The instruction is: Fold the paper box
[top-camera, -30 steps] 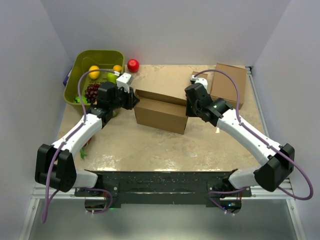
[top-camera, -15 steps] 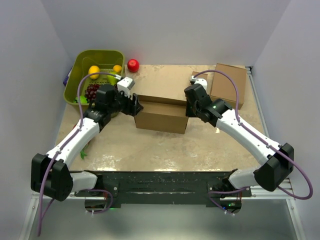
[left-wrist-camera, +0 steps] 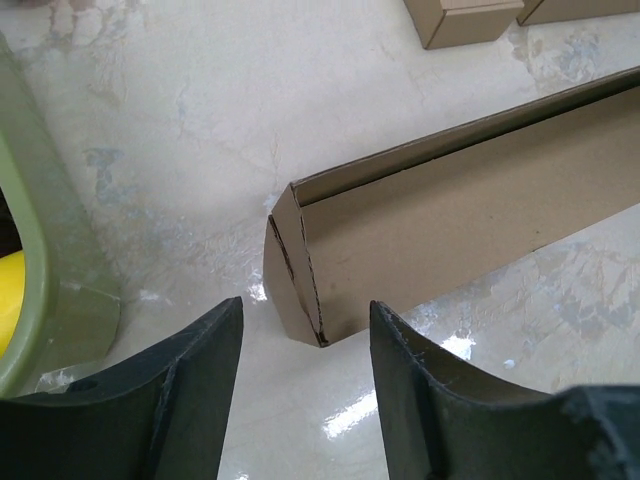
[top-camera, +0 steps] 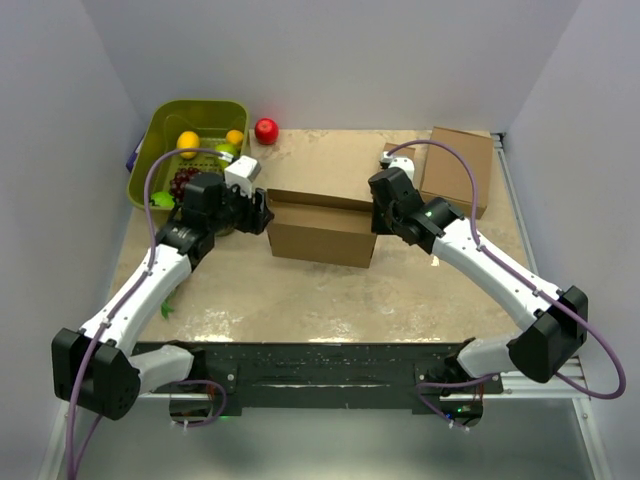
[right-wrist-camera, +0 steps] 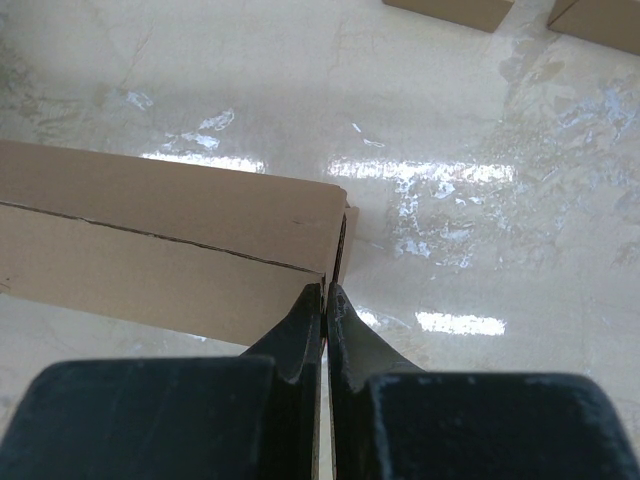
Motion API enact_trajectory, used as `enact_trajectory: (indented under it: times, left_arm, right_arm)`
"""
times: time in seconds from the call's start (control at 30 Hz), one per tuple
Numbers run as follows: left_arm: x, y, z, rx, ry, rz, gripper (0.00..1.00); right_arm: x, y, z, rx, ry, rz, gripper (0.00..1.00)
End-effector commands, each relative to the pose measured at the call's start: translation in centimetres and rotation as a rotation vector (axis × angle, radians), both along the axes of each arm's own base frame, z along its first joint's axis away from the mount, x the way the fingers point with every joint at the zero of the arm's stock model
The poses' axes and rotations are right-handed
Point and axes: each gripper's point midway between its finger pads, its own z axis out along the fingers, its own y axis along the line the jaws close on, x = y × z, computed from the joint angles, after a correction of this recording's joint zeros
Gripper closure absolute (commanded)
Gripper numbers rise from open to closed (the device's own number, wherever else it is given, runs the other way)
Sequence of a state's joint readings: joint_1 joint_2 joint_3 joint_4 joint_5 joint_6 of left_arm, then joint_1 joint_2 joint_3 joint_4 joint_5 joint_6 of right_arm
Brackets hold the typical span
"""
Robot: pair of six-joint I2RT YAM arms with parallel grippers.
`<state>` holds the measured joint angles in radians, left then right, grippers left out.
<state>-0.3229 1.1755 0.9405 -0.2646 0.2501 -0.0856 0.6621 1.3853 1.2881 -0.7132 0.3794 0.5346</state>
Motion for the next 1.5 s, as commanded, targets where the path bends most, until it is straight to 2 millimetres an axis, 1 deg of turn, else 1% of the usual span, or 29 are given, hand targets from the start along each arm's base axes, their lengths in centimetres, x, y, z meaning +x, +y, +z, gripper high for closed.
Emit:
enact_trajectory:
  times: [0.0, 0.1, 0.13, 0.27, 0.63, 0.77, 0.8, 0.83, 0.87, 0.9, 1.0, 1.07, 1.23, 1.3, 1.47]
  left_arm:
    - [0.3, -0.1, 3.0, -0.033, -0.088, 0.006, 0.45]
    - [0.4, -0.5, 3.7, -0.058, -0.105, 0.0, 0.48]
    - [0.4, -0.6, 3.9, -0.063, -0.113, -0.003, 0.51]
    - [0.7, -0.7, 4.4, -0.065, -0.135, -0.01, 0.57]
    - [1.3, -1.4, 4.6, -0.07, -0.148, -0.018, 0.69]
    - [1.1, -1.5, 3.8, -0.061, -0.134, -0.009, 0.75]
    - [1.2, -1.2, 3.4, -0.051, -0.128, 0.012, 0.8]
    - [1.1, -1.2, 3.2, -0.047, -0.125, 0.016, 0.83]
    - [1.0, -1.1, 2.6, -0.038, -0.113, 0.023, 0.85]
    - [1.0, -1.1, 2.4, -0.032, -0.112, 0.028, 0.89]
    - [0.7, -1.1, 1.6, -0.013, -0.096, 0.037, 0.96]
    - [0.8, -0.7, 1.2, 0.009, -0.089, 0.067, 0.99]
    - [0.4, -0.1, 0.3, 0.05, -0.077, 0.084, 1.0]
    - [0.1, -0.3, 0.1, 0.045, -0.07, 0.078, 1.0]
    - [-0.8, -0.8, -1.5, 0.031, -0.025, 0.077, 1.0]
  right_arm:
    - [-2.2, 0.6, -2.3, -0.017, 0.12, 0.054, 1.0]
    - [-2.2, 0.7, -2.3, -0.014, 0.121, 0.052, 1.0]
    - [-2.2, 0.7, -2.4, -0.015, 0.12, 0.053, 1.0]
    - [-2.2, 0.7, -2.4, -0.016, 0.122, 0.053, 1.0]
    - [-2.1, 0.8, -2.6, -0.016, 0.123, 0.052, 1.0]
    - [-2.1, 0.7, -2.7, -0.019, 0.125, 0.051, 1.0]
    - [-2.1, 0.7, -2.7, -0.018, 0.125, 0.052, 1.0]
    - [-2.1, 0.8, -2.8, -0.017, 0.126, 0.051, 1.0]
    - [-2.1, 0.8, -2.7, -0.017, 0.122, 0.052, 1.0]
    - [-2.1, 0.7, -2.8, -0.018, 0.125, 0.052, 1.0]
    - [-2.1, 0.8, -2.9, -0.018, 0.125, 0.053, 1.0]
    - [-2.1, 0.7, -3.0, -0.017, 0.124, 0.05, 1.0]
    - [-2.2, 0.7, -3.0, -0.015, 0.122, 0.052, 1.0]
    - [-2.2, 0.7, -3.0, -0.015, 0.122, 0.052, 1.0]
    - [-2.3, 0.7, -3.1, -0.01, 0.119, 0.05, 1.0]
